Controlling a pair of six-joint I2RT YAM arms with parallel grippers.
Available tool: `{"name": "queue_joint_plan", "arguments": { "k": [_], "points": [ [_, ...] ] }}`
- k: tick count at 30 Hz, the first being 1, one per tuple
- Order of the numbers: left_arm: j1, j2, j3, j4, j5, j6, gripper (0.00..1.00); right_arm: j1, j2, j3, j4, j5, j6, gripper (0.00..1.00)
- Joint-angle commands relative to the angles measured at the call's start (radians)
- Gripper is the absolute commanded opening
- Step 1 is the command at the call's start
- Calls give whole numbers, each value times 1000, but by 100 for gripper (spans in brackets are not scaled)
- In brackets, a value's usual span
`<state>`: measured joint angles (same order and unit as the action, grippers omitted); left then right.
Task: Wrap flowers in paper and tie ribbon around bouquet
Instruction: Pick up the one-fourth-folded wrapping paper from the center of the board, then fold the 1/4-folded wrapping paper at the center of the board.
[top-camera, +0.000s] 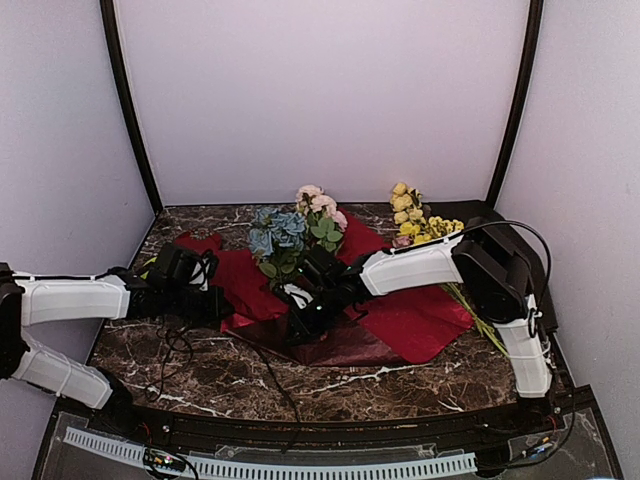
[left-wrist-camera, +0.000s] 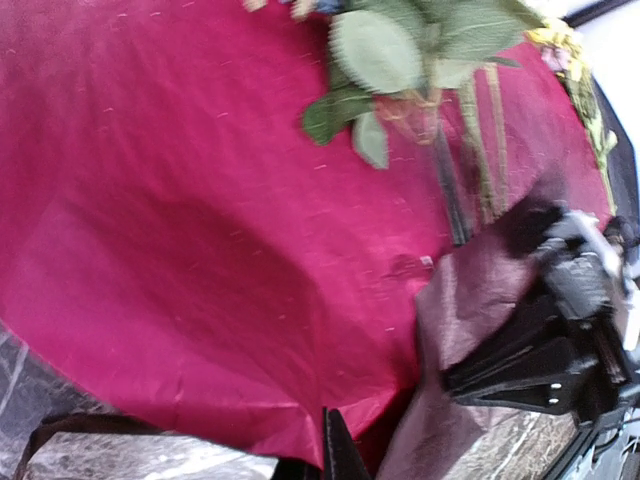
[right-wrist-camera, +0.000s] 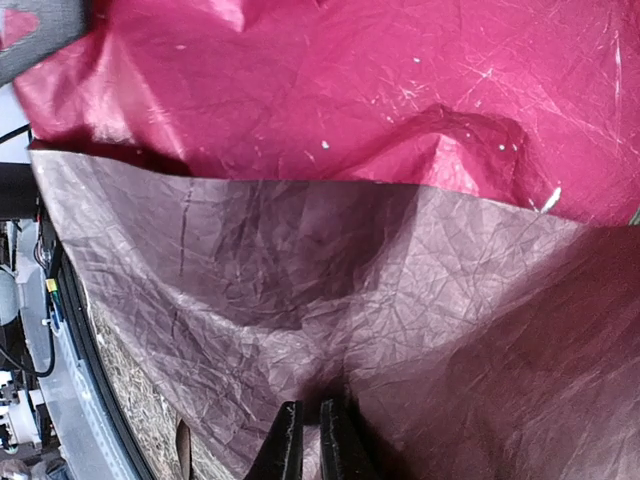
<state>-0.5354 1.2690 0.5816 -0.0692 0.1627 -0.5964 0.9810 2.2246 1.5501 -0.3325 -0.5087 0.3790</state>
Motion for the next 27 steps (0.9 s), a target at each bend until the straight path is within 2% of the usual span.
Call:
{"name": "queue_joint_plan", "arguments": {
  "k": [1,6,13,27],
  "points": [
    [-49,6,90,-27,-6,69,0,-8,35,-21,16,-6,16,8],
    [-117,87,211,-55,5,108,0,-14,28,-38,46,-24,33,8],
    [-141,202,354,-57,43,140,0,-19,-19,-64,99,-45,59,8],
    [-149,338,468,-91,57,155,0,-39,-263,-296,153,25,122,12]
  ]
}}
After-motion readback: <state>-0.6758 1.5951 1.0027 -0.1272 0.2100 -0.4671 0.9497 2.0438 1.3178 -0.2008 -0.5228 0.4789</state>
